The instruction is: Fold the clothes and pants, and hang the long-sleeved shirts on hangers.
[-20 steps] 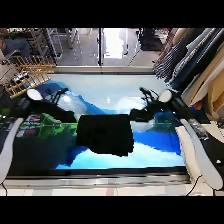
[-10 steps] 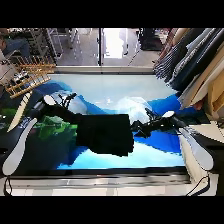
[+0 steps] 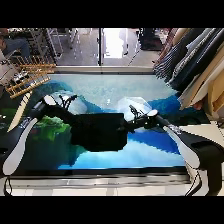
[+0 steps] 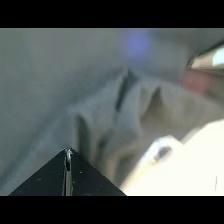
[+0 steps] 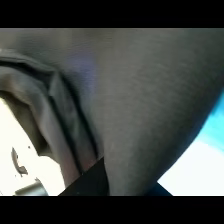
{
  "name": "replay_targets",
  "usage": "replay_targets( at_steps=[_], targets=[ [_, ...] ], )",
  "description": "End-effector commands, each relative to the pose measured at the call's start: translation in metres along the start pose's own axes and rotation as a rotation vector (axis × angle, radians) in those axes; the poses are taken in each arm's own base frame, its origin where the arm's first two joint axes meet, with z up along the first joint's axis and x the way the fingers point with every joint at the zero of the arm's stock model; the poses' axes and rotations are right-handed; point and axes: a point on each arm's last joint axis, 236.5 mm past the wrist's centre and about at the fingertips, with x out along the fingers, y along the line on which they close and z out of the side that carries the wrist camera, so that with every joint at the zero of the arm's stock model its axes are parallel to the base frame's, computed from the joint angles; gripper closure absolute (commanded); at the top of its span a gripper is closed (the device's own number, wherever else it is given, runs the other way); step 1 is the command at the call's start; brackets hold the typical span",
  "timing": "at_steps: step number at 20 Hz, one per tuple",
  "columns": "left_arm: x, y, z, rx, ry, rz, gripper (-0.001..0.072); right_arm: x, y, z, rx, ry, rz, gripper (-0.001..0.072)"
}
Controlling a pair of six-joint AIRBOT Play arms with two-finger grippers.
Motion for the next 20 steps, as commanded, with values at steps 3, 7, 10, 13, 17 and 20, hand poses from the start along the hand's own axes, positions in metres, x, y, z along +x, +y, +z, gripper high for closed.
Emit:
replay_targets(
  at_steps=[3, 7, 10, 13, 17, 20],
  targets=[
    [-0.041, -0.041, -0.032, 0.089, 0.077, -0.041, 0.0695, -0.138, 0.049, 0.039, -0.062, -0.271, -0.193, 0.0701],
    [-0.07, -0.069, -0.066, 0.192, 0.165, -0.079, 0.0695, -0.314, 0.047, 0.018, 0.037, -0.597, -0.307, 0.0702],
    [-0.076, -0.075, -0.073, 0.201, 0.184, -0.086, 0.0694, -0.432, 0.003, -0.038, 0.218, -0.81, -0.444, 0.0703],
    [-0.075, -0.074, -0.073, 0.224, 0.184, -0.089, 0.0695, -0.5, -0.073, -0.131, 0.505, -0.867, -0.62, 0.0703],
    [-0.074, -0.073, -0.072, 0.222, 0.179, -0.087, 0.0694, -0.465, -0.163, -0.239, 0.824, -0.783, -0.604, 0.0702],
    [-0.074, -0.073, -0.071, 0.221, 0.177, -0.086, 0.0694, -0.387, -0.218, -0.288, 1.025, -0.662, -0.522, 0.0698]
  ],
)
